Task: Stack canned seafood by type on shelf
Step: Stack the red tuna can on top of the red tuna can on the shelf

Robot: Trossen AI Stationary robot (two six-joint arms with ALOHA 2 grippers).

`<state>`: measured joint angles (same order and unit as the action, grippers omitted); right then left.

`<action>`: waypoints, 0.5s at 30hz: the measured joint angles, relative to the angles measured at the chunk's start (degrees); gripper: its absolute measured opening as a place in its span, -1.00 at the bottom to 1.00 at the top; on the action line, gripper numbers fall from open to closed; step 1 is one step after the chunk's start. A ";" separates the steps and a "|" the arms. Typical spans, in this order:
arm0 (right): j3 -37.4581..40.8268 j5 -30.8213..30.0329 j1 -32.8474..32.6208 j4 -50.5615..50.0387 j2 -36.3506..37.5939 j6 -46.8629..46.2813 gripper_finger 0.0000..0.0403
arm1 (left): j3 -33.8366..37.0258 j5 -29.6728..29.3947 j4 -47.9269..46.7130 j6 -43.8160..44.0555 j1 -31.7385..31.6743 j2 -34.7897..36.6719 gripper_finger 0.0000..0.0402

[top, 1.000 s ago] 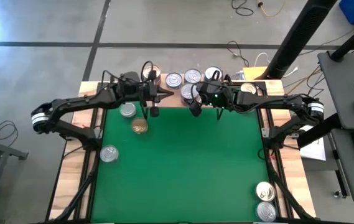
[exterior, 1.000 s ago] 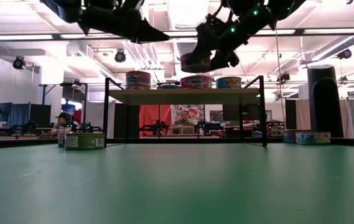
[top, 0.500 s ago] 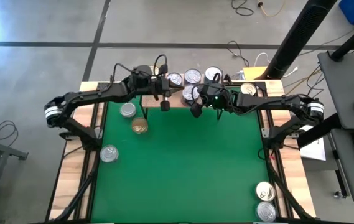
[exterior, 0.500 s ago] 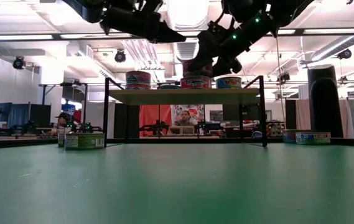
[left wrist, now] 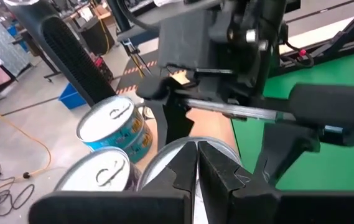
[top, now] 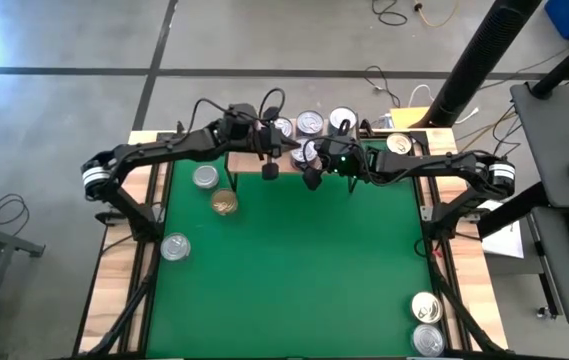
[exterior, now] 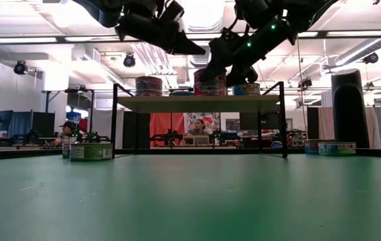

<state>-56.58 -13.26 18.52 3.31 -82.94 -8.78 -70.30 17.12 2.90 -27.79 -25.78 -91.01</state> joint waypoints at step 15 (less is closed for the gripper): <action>-0.02 -0.32 0.00 2.56 -2.17 1.05 0.88 | -1.20 -0.04 4.53 3.23 0.17 -5.08 -1.00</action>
<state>-56.60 -13.58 18.52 5.87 -85.10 -7.73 -71.50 17.08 7.43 -24.56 -25.61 -96.08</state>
